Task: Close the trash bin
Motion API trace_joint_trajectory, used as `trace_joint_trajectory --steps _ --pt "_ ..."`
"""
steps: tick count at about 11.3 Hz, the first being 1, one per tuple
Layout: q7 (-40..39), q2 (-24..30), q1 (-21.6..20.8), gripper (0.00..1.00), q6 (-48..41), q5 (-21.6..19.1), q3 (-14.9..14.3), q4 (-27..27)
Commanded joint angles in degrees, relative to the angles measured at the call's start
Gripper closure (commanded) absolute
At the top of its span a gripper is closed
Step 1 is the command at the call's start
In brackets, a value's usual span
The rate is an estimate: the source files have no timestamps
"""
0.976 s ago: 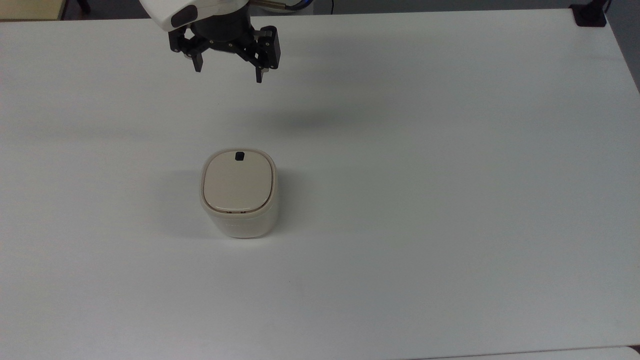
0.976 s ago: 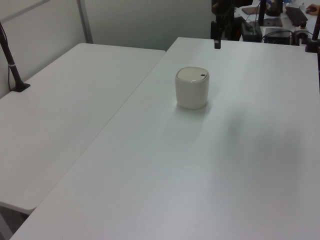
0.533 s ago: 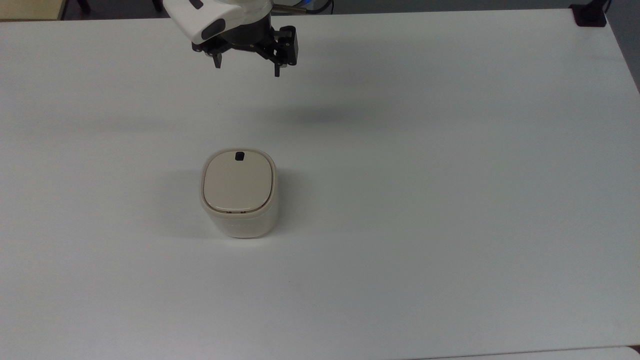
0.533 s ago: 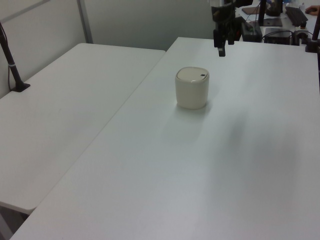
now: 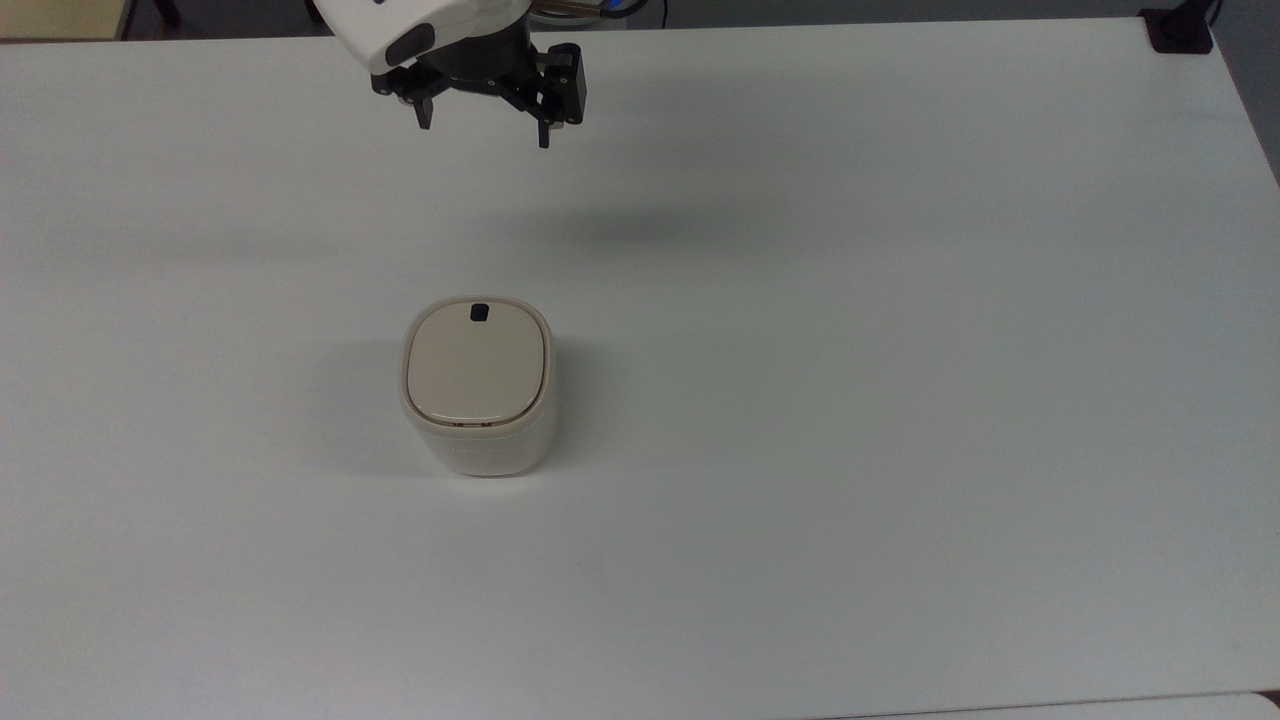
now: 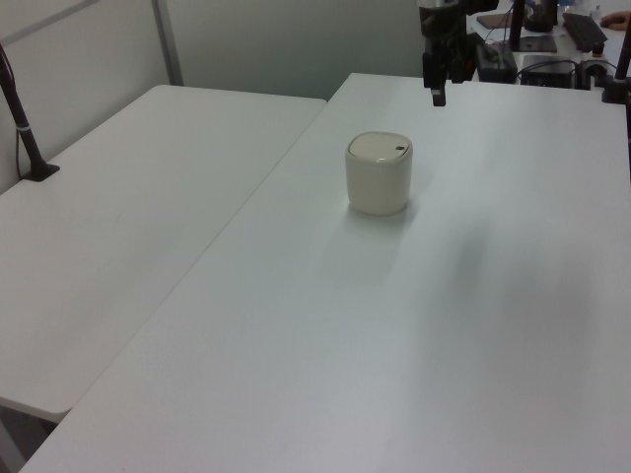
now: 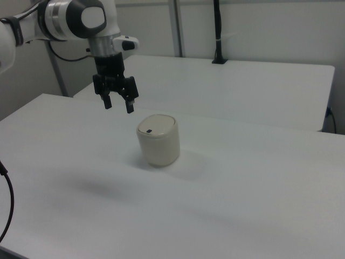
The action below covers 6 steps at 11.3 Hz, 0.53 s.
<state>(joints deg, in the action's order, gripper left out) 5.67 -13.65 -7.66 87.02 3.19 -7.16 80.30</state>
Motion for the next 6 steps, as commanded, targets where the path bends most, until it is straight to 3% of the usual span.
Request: trace_joint_trajectory --steps 1,6 --pt "-0.74 1.08 -0.34 0.00 -1.24 -0.38 -0.57 0.73" --pt "-0.66 1.08 0.10 0.00 -1.41 -0.29 -0.57 0.73"
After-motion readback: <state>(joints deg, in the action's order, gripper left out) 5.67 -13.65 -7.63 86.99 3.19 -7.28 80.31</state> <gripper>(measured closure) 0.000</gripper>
